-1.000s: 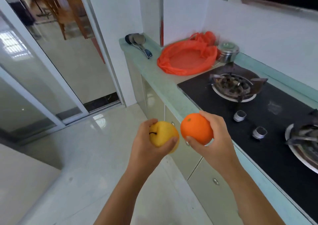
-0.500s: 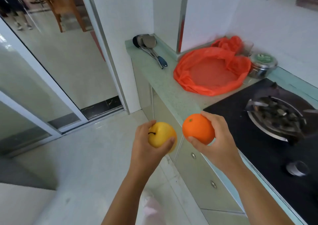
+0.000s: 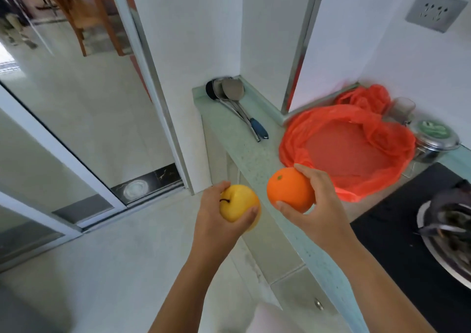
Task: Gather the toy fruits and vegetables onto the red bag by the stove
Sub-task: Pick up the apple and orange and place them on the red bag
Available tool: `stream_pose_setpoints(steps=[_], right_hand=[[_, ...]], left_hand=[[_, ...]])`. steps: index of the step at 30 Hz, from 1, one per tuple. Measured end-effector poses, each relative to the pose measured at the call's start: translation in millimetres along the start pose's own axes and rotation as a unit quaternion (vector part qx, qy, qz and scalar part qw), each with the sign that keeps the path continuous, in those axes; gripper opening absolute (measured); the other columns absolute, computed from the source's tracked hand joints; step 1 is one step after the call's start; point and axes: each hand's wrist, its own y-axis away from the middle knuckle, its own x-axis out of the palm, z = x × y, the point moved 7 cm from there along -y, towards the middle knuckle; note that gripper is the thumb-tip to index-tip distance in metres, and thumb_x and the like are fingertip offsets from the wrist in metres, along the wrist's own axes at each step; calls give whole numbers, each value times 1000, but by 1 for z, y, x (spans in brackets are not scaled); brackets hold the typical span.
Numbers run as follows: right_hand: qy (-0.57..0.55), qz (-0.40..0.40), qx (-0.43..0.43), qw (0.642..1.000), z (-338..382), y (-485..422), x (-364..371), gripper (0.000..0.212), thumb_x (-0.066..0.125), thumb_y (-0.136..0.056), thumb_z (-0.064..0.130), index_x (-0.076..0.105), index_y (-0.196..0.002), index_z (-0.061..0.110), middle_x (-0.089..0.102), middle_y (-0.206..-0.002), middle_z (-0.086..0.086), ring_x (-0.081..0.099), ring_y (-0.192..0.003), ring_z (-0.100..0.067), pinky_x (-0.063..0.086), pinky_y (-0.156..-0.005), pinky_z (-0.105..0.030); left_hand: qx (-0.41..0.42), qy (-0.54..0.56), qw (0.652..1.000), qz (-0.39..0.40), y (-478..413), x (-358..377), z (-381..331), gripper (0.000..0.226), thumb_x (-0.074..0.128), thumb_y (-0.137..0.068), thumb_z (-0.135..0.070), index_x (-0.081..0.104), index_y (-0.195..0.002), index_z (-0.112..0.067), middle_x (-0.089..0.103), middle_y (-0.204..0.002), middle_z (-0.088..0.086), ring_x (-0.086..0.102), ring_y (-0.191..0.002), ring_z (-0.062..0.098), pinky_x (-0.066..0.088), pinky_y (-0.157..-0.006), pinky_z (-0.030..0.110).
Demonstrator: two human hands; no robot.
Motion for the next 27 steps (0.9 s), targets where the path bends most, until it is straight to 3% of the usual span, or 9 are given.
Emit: stream_pose_setpoints(steps=[5, 8, 12, 17, 23, 27], right_hand=[[-6, -23, 9, 1000, -26, -56, 3, 67, 75, -67, 34, 38, -123, 35, 38, -120, 9, 41, -107, -2, 36, -83, -9], [-9, -60, 25, 998, -46, -96, -6, 68, 80, -67, 24, 40, -122, 31, 39, -118, 7, 40, -105, -2, 31, -83, -2], [-6, -118, 30, 992, -68, -144, -31, 68, 73, -63, 30, 43, -124, 21, 42, -116, 2, 37, -102, 2, 23, -85, 4], [1, -165, 71, 984, -100, -176, -58, 70, 80, -66, 17, 40, -121, 29, 42, -118, 2, 37, -104, 5, 22, -85, 5], [26, -228, 178, 957, -138, -159, -85, 68, 79, -67, 20, 44, -124, 27, 41, -118, 4, 35, -99, 8, 23, -80, 8], [49, -285, 254, 923, -157, -138, -100, 68, 79, -68, 21, 44, -127, 25, 40, -120, 5, 35, -99, 6, 27, -79, 4]], left_hand=[[3, -15, 1000, 24, -62, 22, 1, 61, 76, -70, -36, 41, -120, -36, 42, -111, -17, 43, -95, -10, 35, -69, 6], [26, -33, 998, 52, -109, 43, -12, 65, 76, -70, -35, 43, -126, -29, 43, -115, -13, 42, -96, -12, 36, -70, 5], [78, -58, 990, 99, -172, 77, -44, 66, 76, -70, -35, 43, -126, -25, 44, -114, -11, 40, -96, -17, 34, -74, 0], [120, -44, 983, 134, -222, 116, -71, 62, 77, -70, -32, 45, -123, -26, 44, -110, -17, 38, -96, -22, 31, -75, -4], [127, -27, 959, 253, -243, 177, -73, 65, 66, -62, -50, 41, -121, -36, 41, -112, -24, 39, -104, -14, 36, -79, 8], [171, -30, 928, 329, -255, 218, -79, 64, 66, -63, -50, 41, -121, -37, 40, -114, -26, 37, -106, -16, 33, -78, 1]])
